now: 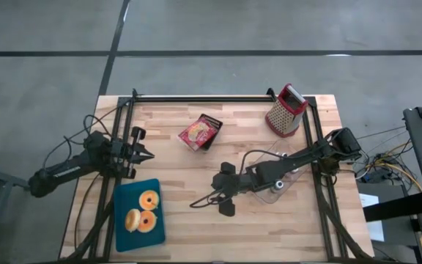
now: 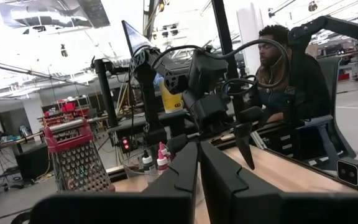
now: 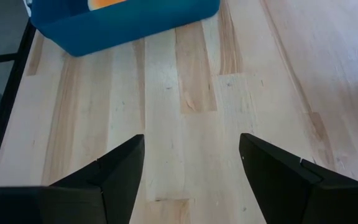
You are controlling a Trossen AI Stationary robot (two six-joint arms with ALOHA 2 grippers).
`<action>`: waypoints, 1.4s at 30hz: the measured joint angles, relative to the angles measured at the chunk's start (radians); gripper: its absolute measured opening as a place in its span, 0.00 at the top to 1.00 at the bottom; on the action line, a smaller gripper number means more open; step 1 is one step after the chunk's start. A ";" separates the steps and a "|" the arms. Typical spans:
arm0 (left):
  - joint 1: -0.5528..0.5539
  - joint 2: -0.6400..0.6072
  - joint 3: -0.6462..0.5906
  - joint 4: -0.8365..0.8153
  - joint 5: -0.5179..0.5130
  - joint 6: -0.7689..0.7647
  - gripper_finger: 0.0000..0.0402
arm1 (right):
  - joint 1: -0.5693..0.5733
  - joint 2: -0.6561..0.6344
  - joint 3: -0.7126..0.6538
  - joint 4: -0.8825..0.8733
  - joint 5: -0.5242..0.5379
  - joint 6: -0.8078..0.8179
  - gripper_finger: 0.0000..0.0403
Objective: Pick & Place Food Item
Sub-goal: Return to Home Position
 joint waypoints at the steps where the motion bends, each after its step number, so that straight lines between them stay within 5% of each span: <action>1: 0.000 0.000 0.000 0.000 0.000 0.000 0.94 | 0.000 0.000 0.000 0.000 -0.001 0.000 0.35; 13: 0.000 0.000 0.000 0.000 0.000 0.000 0.94 | 0.000 0.000 0.000 -0.011 0.000 -0.165 0.35; 23: 0.000 0.000 0.000 0.000 0.000 0.000 0.94 | -0.011 -0.025 -0.188 0.519 -0.006 -0.269 0.35; 34: 0.000 0.002 0.000 0.002 -0.002 0.000 0.94 | -0.081 -0.438 -0.574 0.637 0.004 -0.213 0.35; 39: 0.000 0.003 0.000 0.003 -0.001 0.000 0.94 | -0.057 -0.673 -0.766 0.666 0.190 -0.160 0.35; 42: 0.000 0.003 0.000 0.003 -0.001 0.000 0.94 | -0.038 -0.765 -0.864 0.726 0.196 -0.193 0.35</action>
